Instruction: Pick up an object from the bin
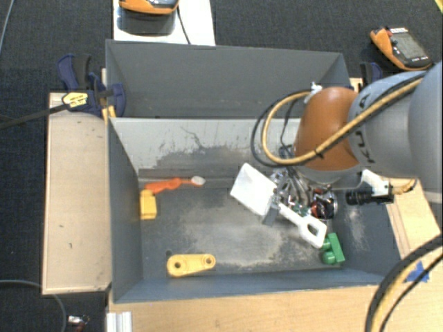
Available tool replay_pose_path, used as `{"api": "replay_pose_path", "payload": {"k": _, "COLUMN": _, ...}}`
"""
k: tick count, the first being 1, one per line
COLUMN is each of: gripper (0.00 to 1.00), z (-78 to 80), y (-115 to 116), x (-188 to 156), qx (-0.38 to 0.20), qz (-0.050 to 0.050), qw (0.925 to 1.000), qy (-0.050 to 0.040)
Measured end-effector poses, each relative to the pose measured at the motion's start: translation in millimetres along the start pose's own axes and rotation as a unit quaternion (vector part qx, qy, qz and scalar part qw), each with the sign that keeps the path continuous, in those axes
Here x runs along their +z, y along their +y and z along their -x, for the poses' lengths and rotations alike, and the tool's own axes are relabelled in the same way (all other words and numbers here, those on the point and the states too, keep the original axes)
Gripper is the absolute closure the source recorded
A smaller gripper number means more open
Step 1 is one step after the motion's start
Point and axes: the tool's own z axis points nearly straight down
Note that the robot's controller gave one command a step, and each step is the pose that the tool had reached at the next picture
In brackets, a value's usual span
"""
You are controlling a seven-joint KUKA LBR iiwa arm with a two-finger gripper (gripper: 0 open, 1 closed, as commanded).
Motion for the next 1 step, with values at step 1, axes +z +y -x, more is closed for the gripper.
{"api": "replay_pose_path", "payload": {"k": 1, "gripper": 1.00, "z": -14.8, "y": 13.5, "x": 0.4, "qx": -0.019, "qz": -0.001, "qw": 0.9998, "qy": 0.0012}}
